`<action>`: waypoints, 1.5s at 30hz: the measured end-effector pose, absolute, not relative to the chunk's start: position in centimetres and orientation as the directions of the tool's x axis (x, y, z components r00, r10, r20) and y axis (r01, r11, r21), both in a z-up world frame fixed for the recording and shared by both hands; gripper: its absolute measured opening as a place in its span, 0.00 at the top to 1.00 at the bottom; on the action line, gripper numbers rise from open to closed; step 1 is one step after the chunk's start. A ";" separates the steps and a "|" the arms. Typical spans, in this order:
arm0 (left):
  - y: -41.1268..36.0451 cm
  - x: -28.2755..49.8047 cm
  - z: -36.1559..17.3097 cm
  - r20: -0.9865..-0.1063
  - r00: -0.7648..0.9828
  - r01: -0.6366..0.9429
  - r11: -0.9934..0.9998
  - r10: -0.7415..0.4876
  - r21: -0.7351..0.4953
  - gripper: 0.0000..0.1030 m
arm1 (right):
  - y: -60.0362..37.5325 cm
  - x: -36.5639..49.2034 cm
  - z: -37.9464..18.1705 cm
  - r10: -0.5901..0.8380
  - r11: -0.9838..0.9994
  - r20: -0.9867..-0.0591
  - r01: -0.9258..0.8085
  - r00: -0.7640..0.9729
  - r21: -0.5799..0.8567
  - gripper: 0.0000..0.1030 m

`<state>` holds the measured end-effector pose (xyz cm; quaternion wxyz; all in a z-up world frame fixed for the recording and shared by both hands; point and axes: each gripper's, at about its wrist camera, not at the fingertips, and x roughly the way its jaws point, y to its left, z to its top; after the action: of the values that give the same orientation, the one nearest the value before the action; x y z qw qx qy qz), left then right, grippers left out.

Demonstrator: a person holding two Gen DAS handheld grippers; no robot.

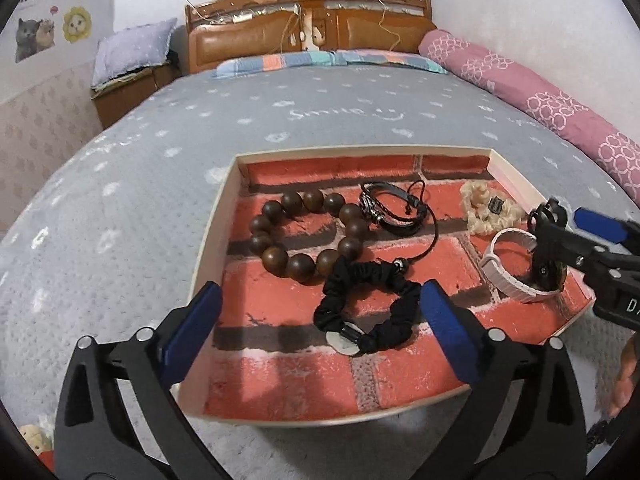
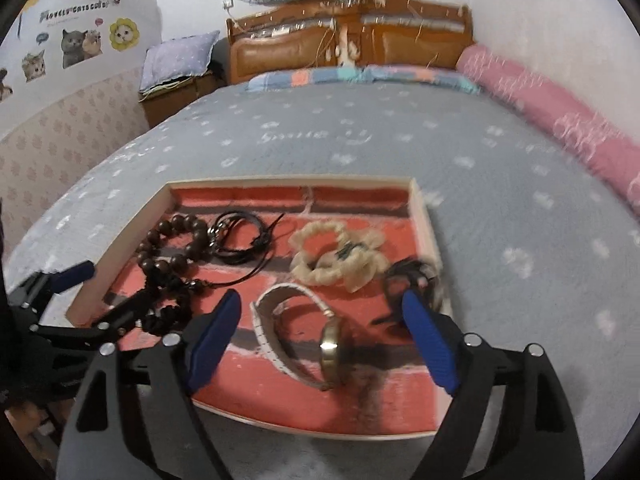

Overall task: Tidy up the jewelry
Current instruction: 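Open both tools to release the scrunchie and watch in the tray, then grasp the orange scrunchie with the left tool while the right tool grasps the brown bow clip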

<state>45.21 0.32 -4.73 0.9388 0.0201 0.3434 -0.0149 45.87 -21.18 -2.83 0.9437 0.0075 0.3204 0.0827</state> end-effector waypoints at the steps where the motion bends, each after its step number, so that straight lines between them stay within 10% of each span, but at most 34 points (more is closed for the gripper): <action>1: 0.4 44.8 -4.6 -0.642 0.766 0.043 0.999 -0.021 0.019 0.05 | -21.2 45.6 -2.6 0.162 0.986 -0.597 -0.155 0.786 0.063 0.21; 38: 12.0 26.4 -2.6 -0.660 0.745 -0.144 0.989 0.099 -0.014 0.05 | -23.8 27.4 -5.5 -0.019 1.000 -0.651 0.013 0.759 -0.013 0.09; 45: 12.8 27.7 -4.2 -0.675 0.723 -0.146 0.988 0.146 0.057 0.05 | -23.4 28.0 -6.8 -0.003 1.000 -0.689 -0.011 0.724 -0.016 0.35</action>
<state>27.70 12.83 -4.17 0.9281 0.0000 0.3638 0.0789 28.02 -23.37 -6.76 0.9285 -0.0094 0.3713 0.0023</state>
